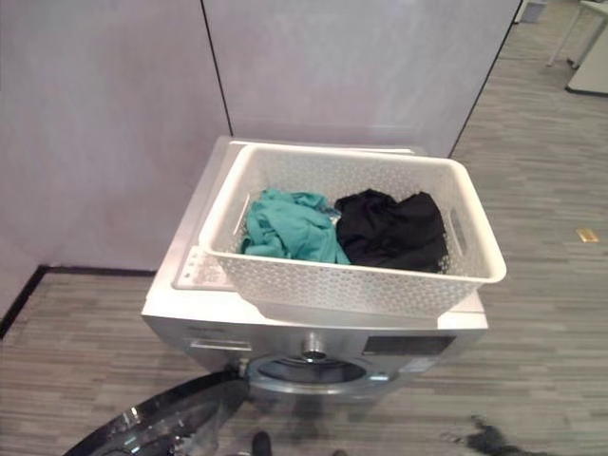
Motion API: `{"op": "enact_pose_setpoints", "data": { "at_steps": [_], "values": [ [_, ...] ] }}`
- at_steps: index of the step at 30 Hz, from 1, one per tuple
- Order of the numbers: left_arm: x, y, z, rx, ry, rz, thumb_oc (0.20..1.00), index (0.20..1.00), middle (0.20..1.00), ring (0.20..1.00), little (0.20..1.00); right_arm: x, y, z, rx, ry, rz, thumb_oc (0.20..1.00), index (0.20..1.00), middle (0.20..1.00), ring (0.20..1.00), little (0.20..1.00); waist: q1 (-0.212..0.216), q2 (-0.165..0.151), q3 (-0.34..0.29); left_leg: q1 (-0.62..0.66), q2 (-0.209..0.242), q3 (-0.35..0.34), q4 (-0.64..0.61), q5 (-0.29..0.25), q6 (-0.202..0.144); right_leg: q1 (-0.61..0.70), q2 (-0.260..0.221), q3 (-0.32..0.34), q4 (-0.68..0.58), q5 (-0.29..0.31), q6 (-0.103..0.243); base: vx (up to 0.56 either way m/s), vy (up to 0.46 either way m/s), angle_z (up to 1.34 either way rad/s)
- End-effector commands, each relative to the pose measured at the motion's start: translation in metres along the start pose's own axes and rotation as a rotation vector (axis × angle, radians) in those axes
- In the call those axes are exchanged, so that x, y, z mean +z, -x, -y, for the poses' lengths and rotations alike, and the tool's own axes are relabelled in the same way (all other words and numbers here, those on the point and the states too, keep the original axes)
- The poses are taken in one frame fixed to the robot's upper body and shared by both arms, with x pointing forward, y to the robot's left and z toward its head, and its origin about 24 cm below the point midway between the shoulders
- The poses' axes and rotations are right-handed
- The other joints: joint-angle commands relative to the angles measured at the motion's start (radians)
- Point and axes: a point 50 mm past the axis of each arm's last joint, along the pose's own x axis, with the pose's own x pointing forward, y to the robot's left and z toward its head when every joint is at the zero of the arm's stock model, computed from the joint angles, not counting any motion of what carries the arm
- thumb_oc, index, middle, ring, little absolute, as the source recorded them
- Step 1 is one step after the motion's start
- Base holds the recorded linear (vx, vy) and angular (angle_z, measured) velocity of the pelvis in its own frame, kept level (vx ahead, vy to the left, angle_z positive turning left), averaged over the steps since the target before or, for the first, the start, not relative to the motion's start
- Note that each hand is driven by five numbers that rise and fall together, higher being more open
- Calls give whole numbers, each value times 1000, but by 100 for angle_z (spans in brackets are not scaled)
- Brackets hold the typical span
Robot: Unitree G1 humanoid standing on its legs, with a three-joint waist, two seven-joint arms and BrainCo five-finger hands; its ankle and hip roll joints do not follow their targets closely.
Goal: Grab the laundry basket,head to the washer,open it,put in the laundry and shut it.
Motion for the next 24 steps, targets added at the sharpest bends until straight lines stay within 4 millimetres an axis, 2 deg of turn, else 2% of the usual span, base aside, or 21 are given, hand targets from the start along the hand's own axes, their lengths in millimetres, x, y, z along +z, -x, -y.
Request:
{"op": "enact_pose_setpoints", "data": {
  "at_steps": [1,2,4,5,7,9,10,14,17,20,21,22,23,24],
  "values": [
    [12,-1,-16,17,10,31,1000,1000,1000,1000,1000,30,5,53,-141,140,132,1000,1000,1000,1000,1000,-2,-41,21,56,24,-61,-41,-10,-63,30,-40,-55,-114,109,100,2,27,5],
    [10,-1,-15,1,-4,25,1000,1000,1000,1000,1000,51,15,95,-250,259,181,1000,1000,1000,1000,1000,-1,-47,18,56,25,-66,-45,-8,-66,33,-40,-62,-114,110,104,0,32,22],
    [8,-1,-13,-10,4,19,1000,1000,1000,1000,1000,91,40,139,-384,388,317,1000,1000,1000,1000,1000,-5,-53,13,53,26,-67,-47,-7,-69,35,-42,-68,-118,114,107,9,33,24],
    [8,-1,-12,-18,6,17,1000,1000,1000,1000,1000,99,49,155,-453,413,338,1000,1000,1000,1000,1000,-4,-54,9,50,26,-69,-49,-3,-68,33,-44,-71,-122,118,108,18,32,4],
    [4,-1,-9,-32,17,3,1000,1000,1000,1000,1000,145,81,184,-601,499,492,1000,1000,1000,1000,1000,-5,-58,2,52,26,-71,-51,-6,-71,40,-44,-75,-129,120,111,11,17,-1],
    [3,-1,-7,-34,29,0,1000,1000,1000,1000,1000,170,111,199,-727,503,627,1000,1000,1000,1000,1000,-2,-61,-7,47,26,-75,-52,-3,-71,37,-45,-80,-134,125,113,7,7,2],
    [2,-1,-6,-37,31,-4,1000,1000,1000,1000,1000,190,130,208,-802,490,721,1000,1000,1000,1000,1000,0,-64,-12,45,26,-77,-52,-2,-71,40,-45,-82,-136,125,113,16,13,4],
    [-2,0,-4,-43,-4,-16,1000,1000,1000,1000,1000,241,179,208,-897,511,1013,1000,1000,1000,1000,1000,29,-75,-24,43,28,-88,-52,-6,-75,49,-44,-94,-141,122,114,21,2,14],
    [-7,1,-3,-51,-38,-35,1000,1000,1000,1000,1000,273,201,210,-923,526,1133,1000,1000,1000,1000,1000,72,-91,-32,35,28,-101,-51,-1,-78,54,-44,-108,-146,122,113,4,2,4],
    [-13,2,-4,-48,-29,-52,1000,1000,1000,1000,1000,293,203,203,-890,600,1150,1000,1000,1000,1000,1000,74,-96,-37,31,28,-105,-51,1,-79,56,-43,-113,-149,124,113,-10,2,17],
    [-14,2,-5,-44,-38,-60,1000,1000,1000,1000,1000,302,207,203,-880,635,1151,1000,1000,1000,1000,1000,89,-105,-38,27,29,-109,-50,4,-80,55,-42,-117,-150,125,111,-32,4,25],
    [-16,2,-9,-39,-63,-71,1000,1000,1000,1000,1000,313,200,197,-763,673,1130,1000,1000,1000,1000,1000,127,-129,-33,20,30,-116,-51,12,-84,53,-41,-124,-151,126,109,-59,-3,14],
    [-20,3,-8,-49,-40,-88,1000,1000,1000,1000,1000,328,194,192,-614,682,1100,1000,1000,1000,1000,1000,120,-141,-37,14,32,-123,-52,16,-86,53,-39,-128,-154,128,106,-54,-6,1],
    [-20,3,-6,-52,-34,-89,1000,1000,1000,1000,1000,331,195,191,-612,687,1104,1000,1000,1000,1000,1000,115,-138,-39,15,32,-123,-52,16,-86,53,-39,-128,-154,128,106,-36,-14,2]
  ]
}}
